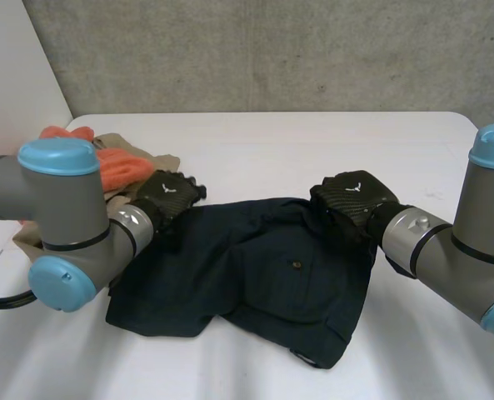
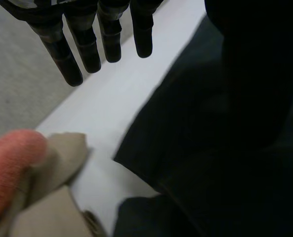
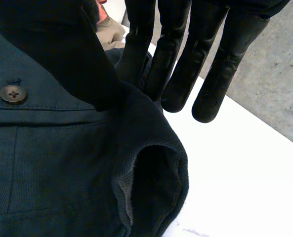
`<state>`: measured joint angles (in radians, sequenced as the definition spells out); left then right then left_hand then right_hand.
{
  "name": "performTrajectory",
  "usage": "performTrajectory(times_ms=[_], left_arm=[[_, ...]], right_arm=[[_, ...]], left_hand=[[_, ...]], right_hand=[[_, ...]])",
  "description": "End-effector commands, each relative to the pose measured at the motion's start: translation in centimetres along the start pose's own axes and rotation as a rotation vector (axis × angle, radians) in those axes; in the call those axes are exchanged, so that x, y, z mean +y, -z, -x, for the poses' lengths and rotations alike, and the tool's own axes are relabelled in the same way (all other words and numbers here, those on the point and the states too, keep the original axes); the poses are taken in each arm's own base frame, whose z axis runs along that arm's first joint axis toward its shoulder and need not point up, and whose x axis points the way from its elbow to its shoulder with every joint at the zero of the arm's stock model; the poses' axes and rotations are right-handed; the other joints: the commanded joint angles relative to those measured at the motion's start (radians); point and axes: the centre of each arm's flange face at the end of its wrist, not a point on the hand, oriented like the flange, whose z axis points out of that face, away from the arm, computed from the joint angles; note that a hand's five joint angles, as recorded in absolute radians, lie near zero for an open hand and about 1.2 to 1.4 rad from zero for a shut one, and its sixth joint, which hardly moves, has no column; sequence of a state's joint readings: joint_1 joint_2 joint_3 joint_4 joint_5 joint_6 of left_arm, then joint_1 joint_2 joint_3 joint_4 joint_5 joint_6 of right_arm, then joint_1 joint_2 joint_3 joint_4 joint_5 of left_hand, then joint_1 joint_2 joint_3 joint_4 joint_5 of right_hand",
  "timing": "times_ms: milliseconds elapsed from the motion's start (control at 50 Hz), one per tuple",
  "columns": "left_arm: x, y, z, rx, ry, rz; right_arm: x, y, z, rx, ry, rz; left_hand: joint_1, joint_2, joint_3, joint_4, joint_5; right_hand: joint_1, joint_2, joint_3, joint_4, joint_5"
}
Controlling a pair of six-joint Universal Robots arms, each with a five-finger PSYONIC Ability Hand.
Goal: Fold the laundry.
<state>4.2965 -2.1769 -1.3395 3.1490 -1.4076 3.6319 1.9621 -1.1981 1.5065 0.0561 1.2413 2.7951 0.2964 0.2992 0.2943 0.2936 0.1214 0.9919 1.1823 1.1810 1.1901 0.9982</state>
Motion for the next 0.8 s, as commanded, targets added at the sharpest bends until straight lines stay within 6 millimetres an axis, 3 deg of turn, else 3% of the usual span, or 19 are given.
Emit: performTrajectory(times_ms=[20, 100, 120, 200, 240, 260, 280, 360, 400, 540, 700, 800], left_arm=[[0.9, -0.4, -0.6, 0.043, 0.011, 0.036], [1.1, -1.0, -0.5, 0.041, 0.014, 0.032], [1.0, -1.1, -0.4, 0.037, 0.012, 0.028], [0.4, -1.2, -0.1, 0.022, 0.007, 0.006], [0.3, -1.2, -0.2, 0.021, 0.007, -0.001], [0.2, -1.1, -0.2, 0.020, 0.006, -0.003], [0.2, -1.0, -0.2, 0.019, 0.006, -0.004], [-1.8, 0.8, -0.3, 0.020, -0.008, -0.046], [-2.1, 1.6, -0.3, 0.021, -0.011, -0.051], [-3.7, 4.2, 0.0, 0.007, -0.020, -0.087], [-4.9, 7.0, 0.1, -0.008, -0.031, -0.122], [-5.3, 8.5, -0.2, -0.011, -0.039, -0.136]], right_arm=[[-0.1, 0.3, -0.4, 0.013, -0.002, -0.002], [0.0, 0.3, -0.3, 0.010, -0.004, 0.003], [0.0, 0.3, -0.4, 0.012, -0.005, 0.005], [0.1, 0.4, -0.4, 0.013, -0.019, 0.011], [0.0, 0.4, -0.4, 0.013, -0.027, 0.016], [-0.1, 0.4, -0.4, 0.014, -0.032, 0.018], [-0.2, 0.5, -0.5, 0.017, -0.034, 0.017], [-1.7, 0.6, -2.1, 0.094, -0.093, 0.017], [-2.8, 0.7, -3.8, 0.148, -0.138, 0.012], [-3.9, 0.9, -5.4, 0.168, -0.194, 0.044], [-2.0, -1.3, -5.7, 0.144, -0.267, 0.139], [0.0, -2.4, -4.7, 0.083, -0.343, 0.229]], left_hand=[[0.266, 0.263, 0.268, 0.269, 0.267], [0.606, 0.603, 0.608, 0.609, 0.607], [0.793, 0.790, 0.795, 0.796, 0.794], [1.064, 1.062, 1.067, 1.067, 1.065], [1.068, 1.065, 1.070, 1.071, 1.068], [1.065, 1.062, 1.067, 1.068, 1.066], [1.065, 1.062, 1.067, 1.068, 1.066], [1.053, 1.050, 1.055, 1.056, 1.054], [1.042, 1.039, 1.044, 1.044, 1.042], [1.027, 1.024, 1.029, 1.030, 1.027], [1.009, 1.006, 1.011, 1.012, 1.010], [0.992, 0.989, 0.994, 0.994, 0.992]], right_hand=[[0.404, 0.214, 0.215, 0.206, 0.224], [0.404, 0.214, 0.215, 0.206, 0.224], [0.404, 0.214, 0.215, 0.206, 0.224], [0.404, 0.214, 0.215, 0.206, 0.224], [0.149, -0.042, -0.040, -0.050, -0.032], [-0.260, -0.450, -0.449, -0.458, -0.441], [-0.427, -0.617, -0.616, -0.625, -0.607], [-0.817, -1.008, -1.006, -1.016, -0.998], [-0.817, -1.008, -1.006, -1.016, -0.998], [-0.817, -1.008, -1.006, -1.016, -0.998], [-0.817, -1.008, -1.006, -1.016, -0.998], [-0.817, -1.008, -1.006, -1.016, -0.998]])
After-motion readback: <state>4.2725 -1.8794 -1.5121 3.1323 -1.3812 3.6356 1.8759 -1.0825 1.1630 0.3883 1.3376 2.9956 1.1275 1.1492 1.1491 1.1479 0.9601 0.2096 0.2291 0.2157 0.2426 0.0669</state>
